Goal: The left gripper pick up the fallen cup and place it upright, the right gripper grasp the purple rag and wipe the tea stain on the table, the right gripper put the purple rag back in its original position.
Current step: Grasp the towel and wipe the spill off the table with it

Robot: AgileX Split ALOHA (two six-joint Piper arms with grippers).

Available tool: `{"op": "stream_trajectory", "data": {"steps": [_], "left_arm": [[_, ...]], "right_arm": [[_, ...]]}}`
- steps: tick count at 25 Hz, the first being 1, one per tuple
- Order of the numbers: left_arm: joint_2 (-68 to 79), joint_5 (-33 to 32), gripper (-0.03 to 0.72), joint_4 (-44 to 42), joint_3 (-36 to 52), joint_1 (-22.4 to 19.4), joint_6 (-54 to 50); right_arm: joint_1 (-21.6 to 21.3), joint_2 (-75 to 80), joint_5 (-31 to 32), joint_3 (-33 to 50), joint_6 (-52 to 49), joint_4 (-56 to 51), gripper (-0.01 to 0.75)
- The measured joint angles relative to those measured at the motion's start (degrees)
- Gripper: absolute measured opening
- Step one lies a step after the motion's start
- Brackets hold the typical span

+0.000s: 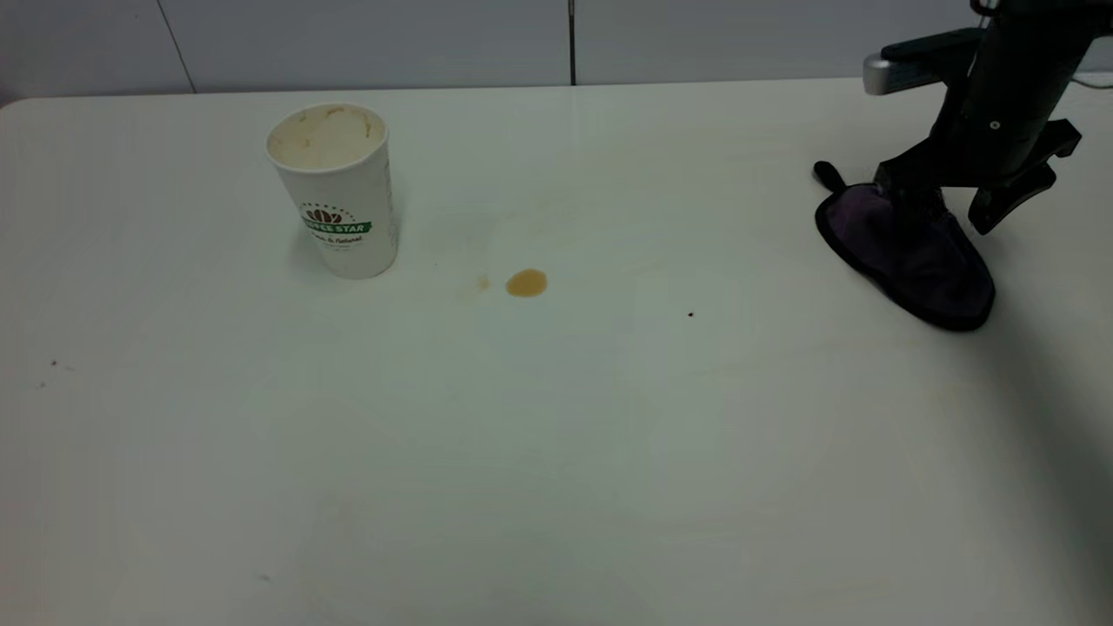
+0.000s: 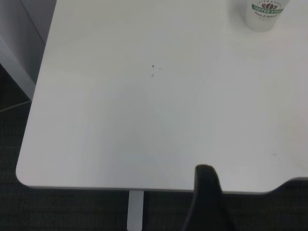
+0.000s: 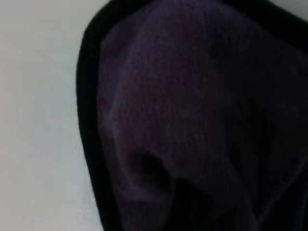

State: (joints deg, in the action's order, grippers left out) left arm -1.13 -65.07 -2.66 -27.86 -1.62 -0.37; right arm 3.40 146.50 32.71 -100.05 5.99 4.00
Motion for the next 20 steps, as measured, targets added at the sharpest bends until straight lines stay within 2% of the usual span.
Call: {"op": "stream_trajectory", "data": {"steps": [3,5,7,11,12,15,20], "left_arm": [[0.0,0.0,0.564,0.0,0.0,0.0,0.0],[0.0,0.0,0.564,0.0,0.0,0.0,0.0],[0.0,0.0,0.564,0.0,0.0,0.0,0.0],[0.0,0.0,0.564,0.0,0.0,0.0,0.0],[0.0,0.0,0.564,0.0,0.0,0.0,0.0],[0.0,0.0,0.564,0.0,0.0,0.0,0.0],[0.0,0.0,0.564,0.0,0.0,0.0,-0.05]], "right_arm": [[0.0,1.56,-0.05,-0.88,0.06,-0.55,0.671],[0.21,1.69,0.06,-1.15,0.42,-1.1,0.585],[0.64,1.75,0.08,-1.15,0.7,-1.88,0.456],[2.17,1.82,-0.22,-1.15,1.34,-3.29,0.128],[2.65,1.82,-0.53,-1.15,1.66,-3.48,0.09],[5.14,1.82,-1.41,-1.15,3.21,-5.13,0.082],[12.49,1.99,-2.03,-1.85,4.26,-7.8,0.082]]}}
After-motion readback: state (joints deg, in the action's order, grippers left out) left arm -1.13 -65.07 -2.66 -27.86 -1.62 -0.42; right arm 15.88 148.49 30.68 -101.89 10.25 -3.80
